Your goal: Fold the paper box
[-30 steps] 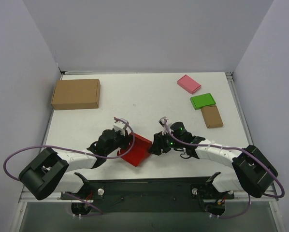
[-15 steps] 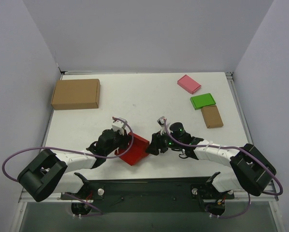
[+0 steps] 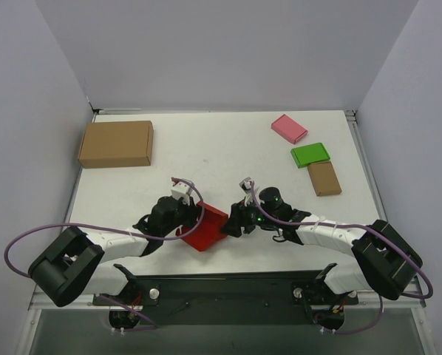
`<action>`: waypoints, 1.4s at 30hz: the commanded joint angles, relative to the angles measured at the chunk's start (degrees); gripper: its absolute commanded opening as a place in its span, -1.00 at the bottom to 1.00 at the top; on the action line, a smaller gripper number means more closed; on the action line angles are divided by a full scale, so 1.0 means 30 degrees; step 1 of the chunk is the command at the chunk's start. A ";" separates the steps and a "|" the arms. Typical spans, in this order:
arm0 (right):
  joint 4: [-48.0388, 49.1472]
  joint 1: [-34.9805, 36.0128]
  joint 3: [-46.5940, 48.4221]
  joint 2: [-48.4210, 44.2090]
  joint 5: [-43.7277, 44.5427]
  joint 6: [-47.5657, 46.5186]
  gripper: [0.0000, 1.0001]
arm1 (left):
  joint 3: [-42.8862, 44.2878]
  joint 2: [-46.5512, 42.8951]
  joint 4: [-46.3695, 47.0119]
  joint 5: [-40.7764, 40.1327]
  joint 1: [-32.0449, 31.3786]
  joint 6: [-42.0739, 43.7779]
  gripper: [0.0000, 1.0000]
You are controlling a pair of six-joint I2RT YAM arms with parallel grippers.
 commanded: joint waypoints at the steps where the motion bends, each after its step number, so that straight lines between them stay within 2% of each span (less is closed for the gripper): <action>1: 0.1921 0.0240 0.0140 -0.0029 -0.0201 0.0032 0.08 | 0.0629 0.0421 -0.0606 0.1112 -0.0030 -0.0545 -0.89; 19: 0.1745 0.0532 0.0461 0.0058 -0.0025 0.0062 0.18 | 0.1010 0.0949 -0.1045 0.0643 0.0000 -0.0633 -0.93; 24: 0.1074 0.0562 0.0607 0.0117 0.0938 0.0003 0.08 | 0.0835 0.0803 -0.0549 0.0935 0.0000 -0.0575 -0.93; 32: 0.0808 0.0650 0.0550 0.0410 0.3078 0.0354 0.04 | 0.0278 0.0042 0.0214 0.1843 -0.0088 -0.0311 -0.93; 42: 0.0309 0.0767 0.0696 0.1376 0.5804 0.0882 -0.22 | -0.0777 -0.0779 0.0536 0.1610 -0.0351 -0.0837 -0.94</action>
